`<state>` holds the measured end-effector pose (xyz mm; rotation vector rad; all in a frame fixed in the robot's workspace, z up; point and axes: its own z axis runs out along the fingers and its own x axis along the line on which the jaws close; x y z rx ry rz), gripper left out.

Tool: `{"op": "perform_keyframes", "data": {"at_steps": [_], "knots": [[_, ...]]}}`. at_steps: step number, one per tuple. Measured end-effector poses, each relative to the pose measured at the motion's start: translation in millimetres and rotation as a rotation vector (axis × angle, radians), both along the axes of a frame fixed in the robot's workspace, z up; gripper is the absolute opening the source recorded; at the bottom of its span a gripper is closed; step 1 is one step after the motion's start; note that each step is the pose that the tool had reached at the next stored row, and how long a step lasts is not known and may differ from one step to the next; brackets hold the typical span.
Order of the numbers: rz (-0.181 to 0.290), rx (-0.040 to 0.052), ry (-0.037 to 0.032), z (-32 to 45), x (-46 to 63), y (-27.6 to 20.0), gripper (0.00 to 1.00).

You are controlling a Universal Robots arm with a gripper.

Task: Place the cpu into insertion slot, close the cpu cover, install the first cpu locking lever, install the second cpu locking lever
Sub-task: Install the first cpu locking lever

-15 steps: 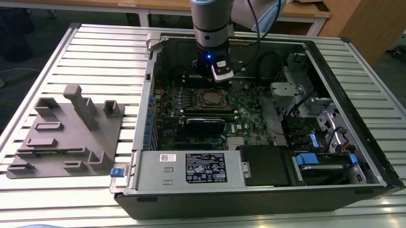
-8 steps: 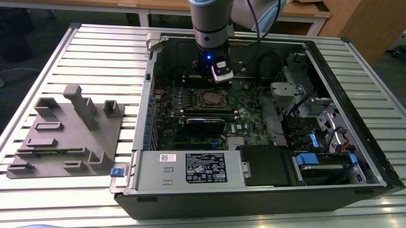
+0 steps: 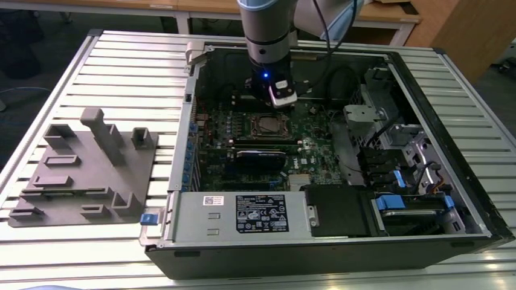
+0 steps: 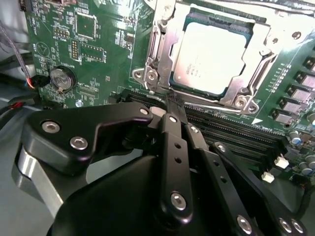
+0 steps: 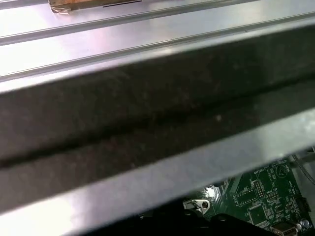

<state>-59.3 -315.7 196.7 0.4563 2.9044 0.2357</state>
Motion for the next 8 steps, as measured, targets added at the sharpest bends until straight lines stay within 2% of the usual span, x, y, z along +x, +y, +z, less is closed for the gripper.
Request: {"op": "perform_keyframes", "data": {"at_steps": [8], "knots": [[0.000, -0.0001, -0.0200, -3.9, -1.0, -4.2, 0.11]]}}
